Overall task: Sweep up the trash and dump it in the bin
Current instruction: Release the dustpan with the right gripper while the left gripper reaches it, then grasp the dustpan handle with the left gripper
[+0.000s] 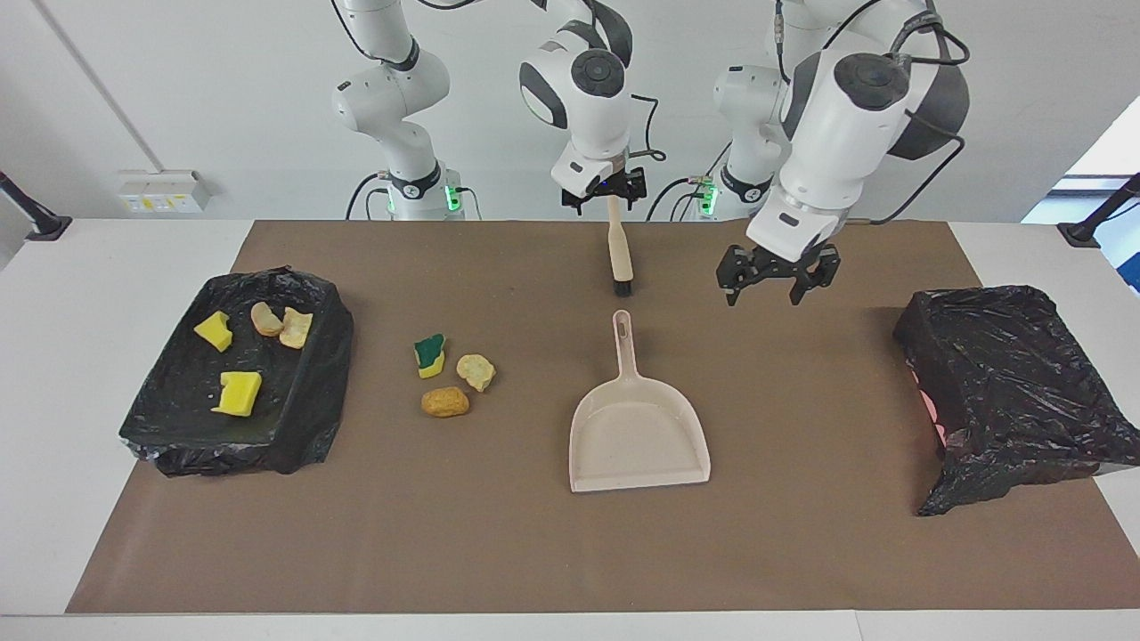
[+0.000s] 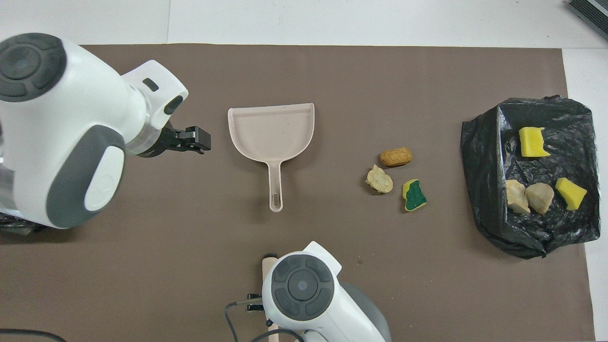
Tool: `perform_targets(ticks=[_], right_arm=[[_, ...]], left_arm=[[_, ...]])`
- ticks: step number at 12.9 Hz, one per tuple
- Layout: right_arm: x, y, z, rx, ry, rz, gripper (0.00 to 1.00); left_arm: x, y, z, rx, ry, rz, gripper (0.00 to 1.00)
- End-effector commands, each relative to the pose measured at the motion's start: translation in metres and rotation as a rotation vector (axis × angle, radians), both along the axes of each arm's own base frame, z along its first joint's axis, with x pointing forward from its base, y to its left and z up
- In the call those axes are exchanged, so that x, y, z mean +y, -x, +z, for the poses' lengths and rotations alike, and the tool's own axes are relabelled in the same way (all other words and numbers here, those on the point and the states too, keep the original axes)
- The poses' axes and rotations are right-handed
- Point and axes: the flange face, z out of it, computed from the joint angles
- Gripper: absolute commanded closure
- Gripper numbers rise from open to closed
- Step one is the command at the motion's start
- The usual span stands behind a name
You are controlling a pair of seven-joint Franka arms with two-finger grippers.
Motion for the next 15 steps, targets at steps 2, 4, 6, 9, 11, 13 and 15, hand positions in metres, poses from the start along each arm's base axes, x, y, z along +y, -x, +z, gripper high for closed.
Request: perform_targets(ticks=[2, 4, 6, 9, 11, 13, 15], right_arm=[[0.008, 0.06, -0.051, 0.017, 0.033, -0.007, 0.0], [0.009, 0.081, -0.058, 0.038, 0.053, -0.003, 0.0], [0.015, 0.093, -0.068, 0.065, 0.053, 0.003, 0.0], [0.015, 0.097, -0.074, 0.054, 0.049, -0.007, 0.0], [0.021, 0.105, -0.077, 0.046, 0.045, 0.0, 0.0], [0.021, 0.106, -0.078, 0.041, 0.041, -0.001, 0.15], [0.022, 0.105, -0.078, 0.033, 0.032, -0.003, 0.2]], left_arm=[[-0.073, 0.007, -0.063, -0.013, 0.01, 0.035, 0.0], [-0.092, 0.016, -0.081, -0.016, 0.012, 0.017, 0.0], [-0.117, 0.025, -0.119, -0.01, 0.009, 0.004, 0.0], [-0.122, 0.036, -0.148, -0.028, 0.019, -0.005, 0.0], [-0.121, 0.037, -0.152, -0.028, 0.019, -0.008, 0.0], [-0.123, 0.034, -0.159, -0.037, 0.025, -0.013, 0.0], [-0.131, 0.036, -0.178, -0.028, 0.017, -0.024, 0.0]])
